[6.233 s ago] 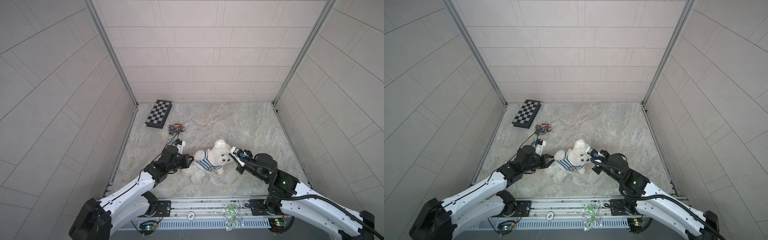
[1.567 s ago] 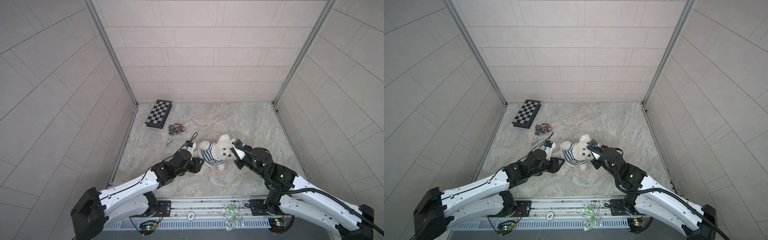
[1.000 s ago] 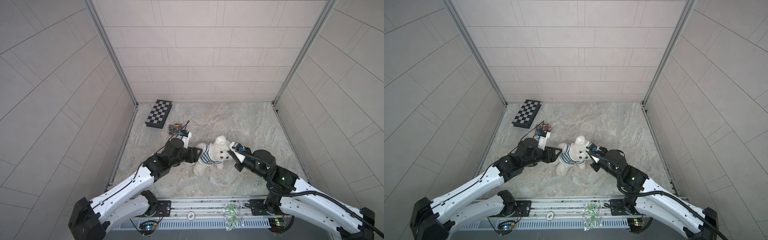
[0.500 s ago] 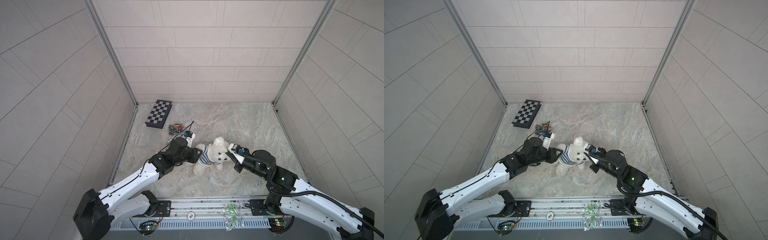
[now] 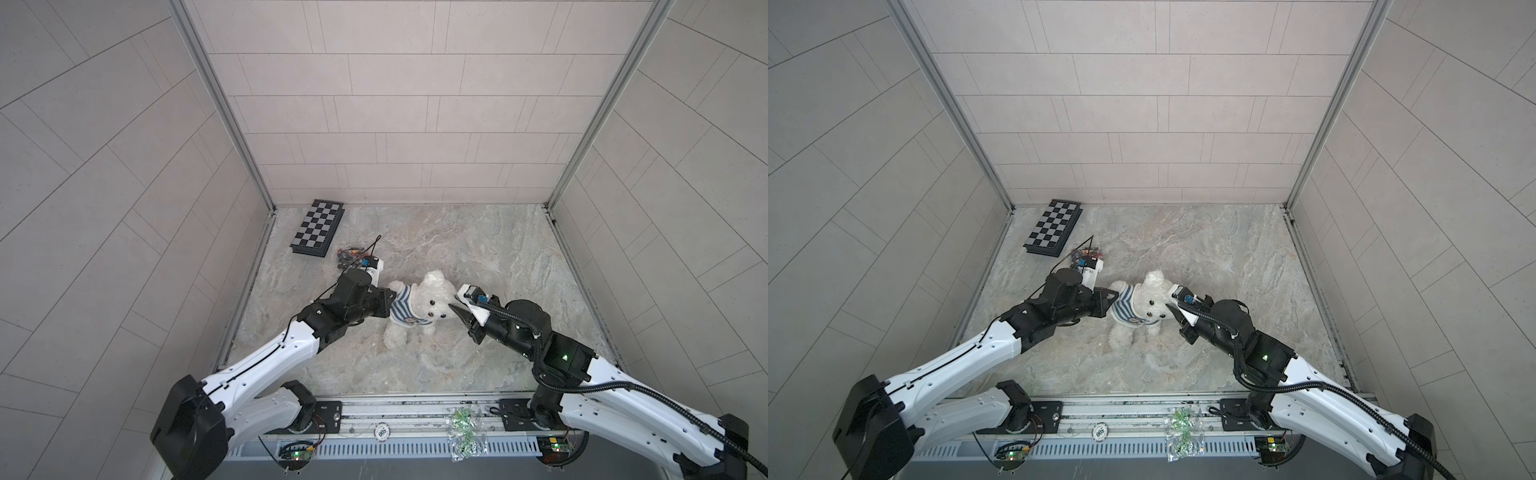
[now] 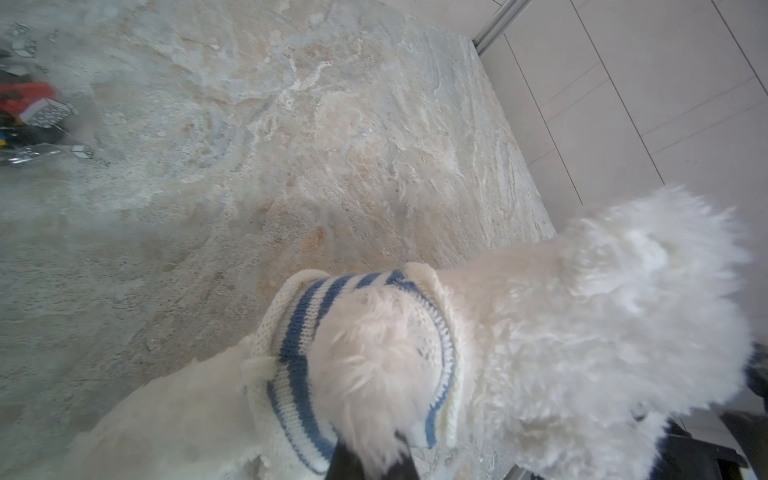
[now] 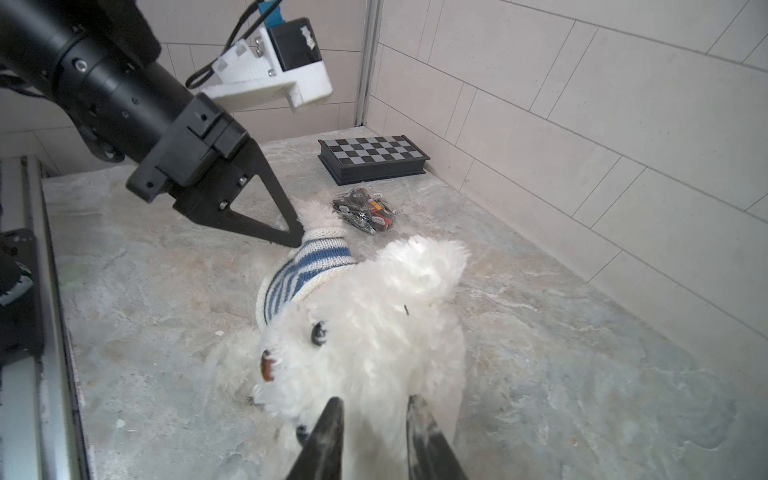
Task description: Dress the teddy bear
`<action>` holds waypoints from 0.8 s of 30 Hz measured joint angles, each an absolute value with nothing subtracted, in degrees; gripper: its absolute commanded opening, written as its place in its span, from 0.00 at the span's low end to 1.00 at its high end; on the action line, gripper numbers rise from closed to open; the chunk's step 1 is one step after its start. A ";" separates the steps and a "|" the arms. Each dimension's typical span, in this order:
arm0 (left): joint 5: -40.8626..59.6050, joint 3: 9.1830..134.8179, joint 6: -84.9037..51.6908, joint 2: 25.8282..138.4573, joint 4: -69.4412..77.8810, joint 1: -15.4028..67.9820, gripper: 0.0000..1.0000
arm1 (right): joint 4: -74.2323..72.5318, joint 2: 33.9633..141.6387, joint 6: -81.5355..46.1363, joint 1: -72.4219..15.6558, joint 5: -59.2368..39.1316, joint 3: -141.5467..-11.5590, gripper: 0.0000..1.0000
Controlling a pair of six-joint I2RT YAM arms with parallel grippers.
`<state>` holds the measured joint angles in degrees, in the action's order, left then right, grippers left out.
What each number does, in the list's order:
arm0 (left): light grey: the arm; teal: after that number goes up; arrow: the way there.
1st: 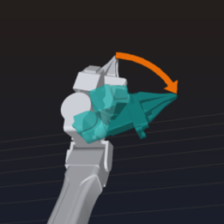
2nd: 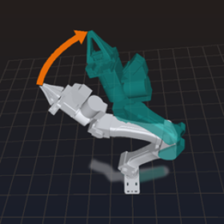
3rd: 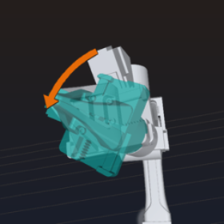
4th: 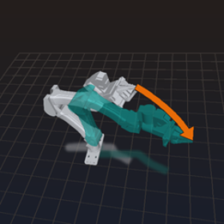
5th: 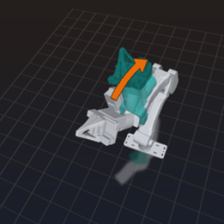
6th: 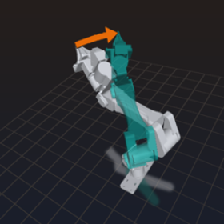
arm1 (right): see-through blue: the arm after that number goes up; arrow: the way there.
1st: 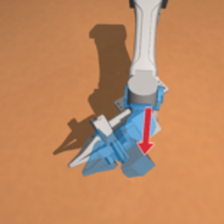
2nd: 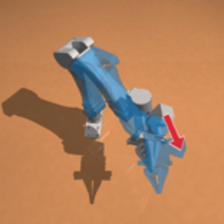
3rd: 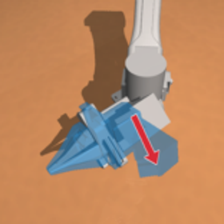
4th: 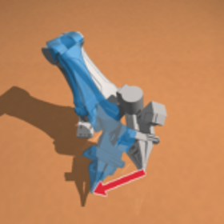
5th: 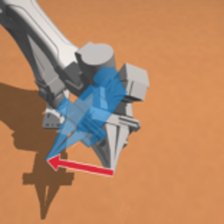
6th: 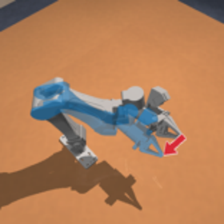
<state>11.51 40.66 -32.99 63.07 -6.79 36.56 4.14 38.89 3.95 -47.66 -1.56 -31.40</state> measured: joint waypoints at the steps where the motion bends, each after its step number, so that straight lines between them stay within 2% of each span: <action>1: 10.85 41.28 -32.99 63.88 -6.85 36.07 0.00 | 4.21 38.89 3.79 -47.57 -1.04 -31.40 0.39; 12: -2.42 54.59 -31.14 74.08 -6.52 35.14 0.00 | 4.64 37.95 0.86 -46.33 3.95 -31.40 0.41; 24: -11.94 54.81 -30.26 80.25 -4.91 41.43 0.00 | 7.05 37.21 -4.36 -39.77 3.42 -31.40 0.42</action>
